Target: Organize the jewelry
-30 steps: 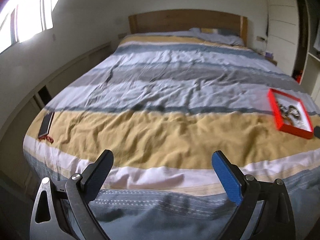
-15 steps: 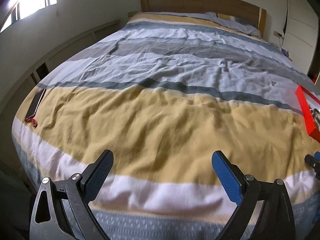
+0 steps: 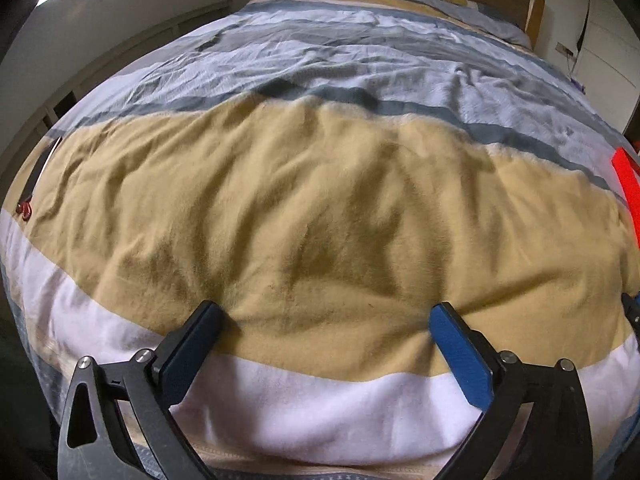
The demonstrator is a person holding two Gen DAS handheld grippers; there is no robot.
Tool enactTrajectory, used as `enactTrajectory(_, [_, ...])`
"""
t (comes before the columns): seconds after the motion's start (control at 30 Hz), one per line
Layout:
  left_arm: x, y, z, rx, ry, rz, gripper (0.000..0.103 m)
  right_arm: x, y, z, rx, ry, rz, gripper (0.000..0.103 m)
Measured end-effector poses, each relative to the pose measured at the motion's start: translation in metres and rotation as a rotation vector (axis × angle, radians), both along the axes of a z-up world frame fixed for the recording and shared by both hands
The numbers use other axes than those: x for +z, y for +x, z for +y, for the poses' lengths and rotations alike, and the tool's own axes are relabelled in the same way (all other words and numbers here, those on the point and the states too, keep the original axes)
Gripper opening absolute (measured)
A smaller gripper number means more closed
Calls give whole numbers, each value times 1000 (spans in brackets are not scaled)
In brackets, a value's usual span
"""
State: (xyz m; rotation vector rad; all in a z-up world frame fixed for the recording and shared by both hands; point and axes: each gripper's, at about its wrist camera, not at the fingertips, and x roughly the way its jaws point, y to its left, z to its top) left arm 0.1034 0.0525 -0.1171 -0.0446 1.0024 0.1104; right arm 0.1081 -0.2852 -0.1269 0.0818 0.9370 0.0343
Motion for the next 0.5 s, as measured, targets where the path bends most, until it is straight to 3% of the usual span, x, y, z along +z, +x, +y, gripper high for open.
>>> enactTrajectory(0.5, [-1,1,4,8,-31,1,102,-1,-2,-3,3,20,-13,81])
